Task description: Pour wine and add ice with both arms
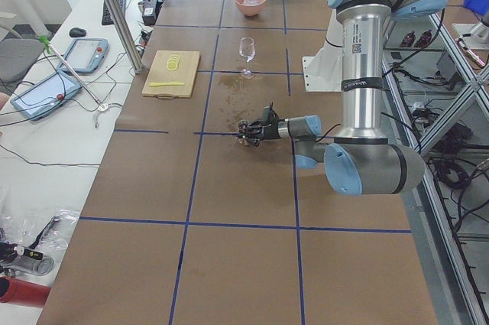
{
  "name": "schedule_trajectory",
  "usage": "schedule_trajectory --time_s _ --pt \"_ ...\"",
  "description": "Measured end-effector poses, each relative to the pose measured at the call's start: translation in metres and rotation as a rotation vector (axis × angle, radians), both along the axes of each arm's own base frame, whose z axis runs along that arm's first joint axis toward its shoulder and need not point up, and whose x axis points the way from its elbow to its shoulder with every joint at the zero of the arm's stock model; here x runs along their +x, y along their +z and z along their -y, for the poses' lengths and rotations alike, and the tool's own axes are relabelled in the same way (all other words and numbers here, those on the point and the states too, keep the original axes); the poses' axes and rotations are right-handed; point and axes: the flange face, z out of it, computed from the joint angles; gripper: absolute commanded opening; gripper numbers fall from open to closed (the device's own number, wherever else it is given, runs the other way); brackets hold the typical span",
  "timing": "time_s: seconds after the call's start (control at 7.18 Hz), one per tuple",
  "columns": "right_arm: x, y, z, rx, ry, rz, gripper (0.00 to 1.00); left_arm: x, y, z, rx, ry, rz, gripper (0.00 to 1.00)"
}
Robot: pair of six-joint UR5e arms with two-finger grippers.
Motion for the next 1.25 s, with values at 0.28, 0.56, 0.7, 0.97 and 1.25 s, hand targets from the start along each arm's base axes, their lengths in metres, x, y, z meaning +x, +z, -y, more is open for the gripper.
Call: schedule_trajectory --time_s 0.28,0.56,0.7,0.97,1.25 --pt "0.000 -0.001 0.000 0.001 0.000 0.000 1.00 -0.002 -0.003 0.002 0.001 -0.007 -0.007 0.00" --pt "0.000 -0.001 0.000 0.000 0.002 0.000 1.00 -0.005 -0.009 0.008 0.005 -0.022 -0.025 0.00" --pt "0.000 -0.002 0.001 -0.001 0.003 0.001 1.00 -0.005 -0.015 0.011 0.009 -0.030 -0.049 0.00" --pt "0.000 -0.004 0.002 0.002 0.005 0.001 1.00 -0.006 -0.023 0.016 0.017 -0.041 -0.082 0.00" --pt "0.000 -0.006 0.003 0.005 0.005 0.002 1.00 -0.010 -0.042 0.016 0.078 -0.030 -0.091 0.00"
